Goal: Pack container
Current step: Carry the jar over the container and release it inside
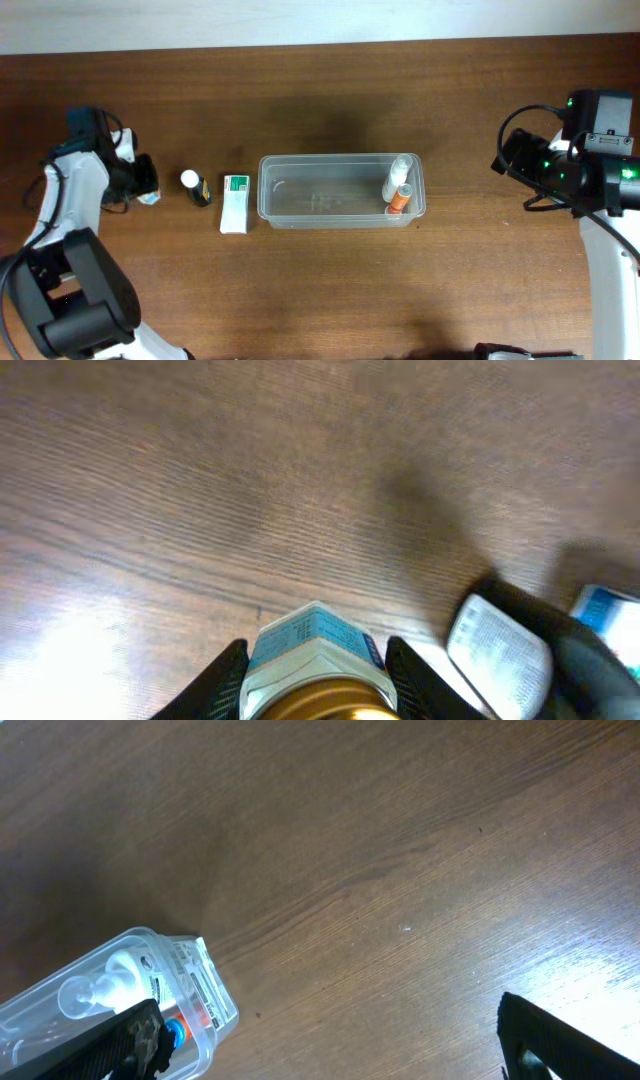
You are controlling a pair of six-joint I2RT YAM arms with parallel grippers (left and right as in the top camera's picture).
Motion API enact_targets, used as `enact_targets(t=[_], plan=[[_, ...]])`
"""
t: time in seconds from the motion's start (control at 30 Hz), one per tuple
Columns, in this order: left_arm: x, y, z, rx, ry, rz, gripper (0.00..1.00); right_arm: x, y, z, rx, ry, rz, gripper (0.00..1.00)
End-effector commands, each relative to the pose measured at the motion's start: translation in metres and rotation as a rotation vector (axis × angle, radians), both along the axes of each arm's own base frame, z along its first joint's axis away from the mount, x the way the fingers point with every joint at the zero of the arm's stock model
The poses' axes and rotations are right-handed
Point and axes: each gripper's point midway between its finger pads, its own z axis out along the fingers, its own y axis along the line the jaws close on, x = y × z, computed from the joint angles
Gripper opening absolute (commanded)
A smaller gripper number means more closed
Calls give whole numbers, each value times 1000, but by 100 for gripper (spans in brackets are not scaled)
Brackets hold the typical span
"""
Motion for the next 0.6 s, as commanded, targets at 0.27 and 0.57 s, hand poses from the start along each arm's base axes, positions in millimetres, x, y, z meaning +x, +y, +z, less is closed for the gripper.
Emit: enact_targets(t=[0.27, 0.57], plan=[[3, -10, 83, 26, -83, -31, 29, 1, -1, 2, 0, -6, -8, 98], [15, -94, 185, 53, -258, -242, 29, 1, -1, 2, 0, -6, -9, 99]])
